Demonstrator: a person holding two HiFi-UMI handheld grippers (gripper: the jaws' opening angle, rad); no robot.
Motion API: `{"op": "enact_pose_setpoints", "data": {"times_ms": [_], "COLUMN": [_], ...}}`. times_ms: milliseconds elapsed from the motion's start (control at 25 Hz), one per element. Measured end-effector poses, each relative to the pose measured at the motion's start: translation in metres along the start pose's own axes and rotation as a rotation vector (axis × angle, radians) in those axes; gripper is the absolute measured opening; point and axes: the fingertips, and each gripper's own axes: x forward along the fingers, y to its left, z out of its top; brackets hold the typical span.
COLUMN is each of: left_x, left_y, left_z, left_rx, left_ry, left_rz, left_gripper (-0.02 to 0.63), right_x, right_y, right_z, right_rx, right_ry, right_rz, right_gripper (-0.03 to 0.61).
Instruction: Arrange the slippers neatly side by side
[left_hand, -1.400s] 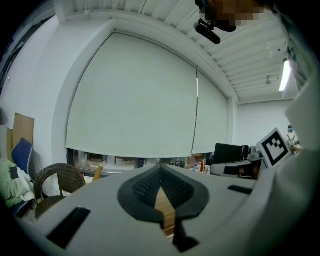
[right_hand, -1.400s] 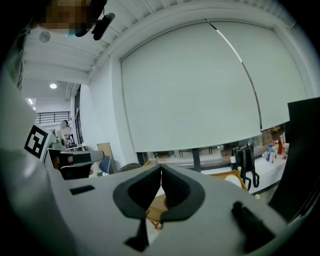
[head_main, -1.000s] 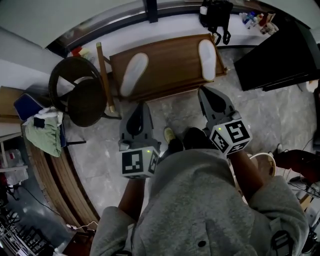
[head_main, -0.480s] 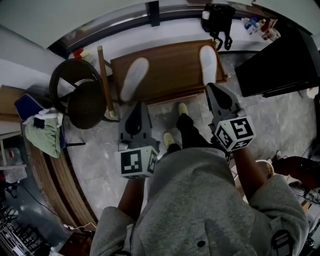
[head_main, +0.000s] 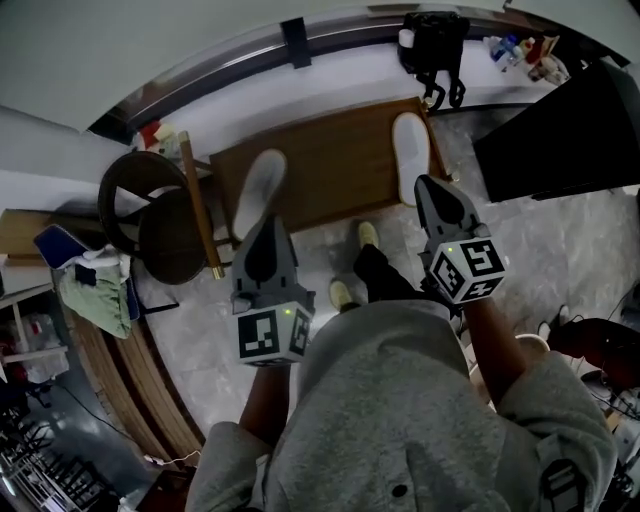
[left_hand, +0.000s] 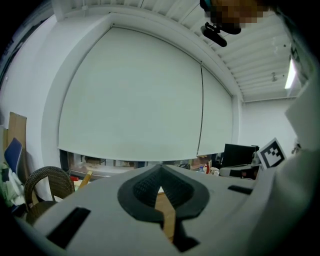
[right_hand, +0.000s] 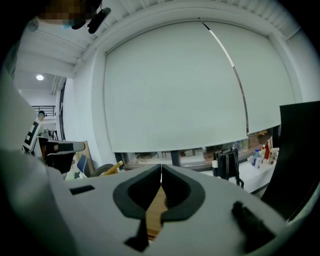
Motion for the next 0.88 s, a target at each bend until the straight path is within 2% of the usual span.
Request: {"op": "enact_pose_setpoints", "data": {"times_ms": [240,520,800,880], "left_x": [0.052,0.089,0.113,0.118], "left_y": [-0.005,-0.007,-0.008,-0.007], "left_z": [-0.001,-0.005,-0.010,-0.011], "left_rx": [0.016,0.010,-0.006,-0.011], "left_ry": [0.026,0.058,0.090,0.097], "left_rz": [0.002,0.027,0.065,0.079], "left_gripper": [0.012,0.012,0.013,0.012], "right_x": [0.034,0.064,0.098,0.107], "right_y": [-0.041,-0.072,-0.111,-0.121], "right_z": [-0.008,-0.028,-0.071,-0.087], "right_rx": [0.034,0.042,0.129,0.146], "right_ry": [0.048,0.120,0.280,0.329], "right_rz": [-0.011,-0.001,-0.055,-0.062], "right_gripper": [0.026,0.026,0.035,0.074]}}
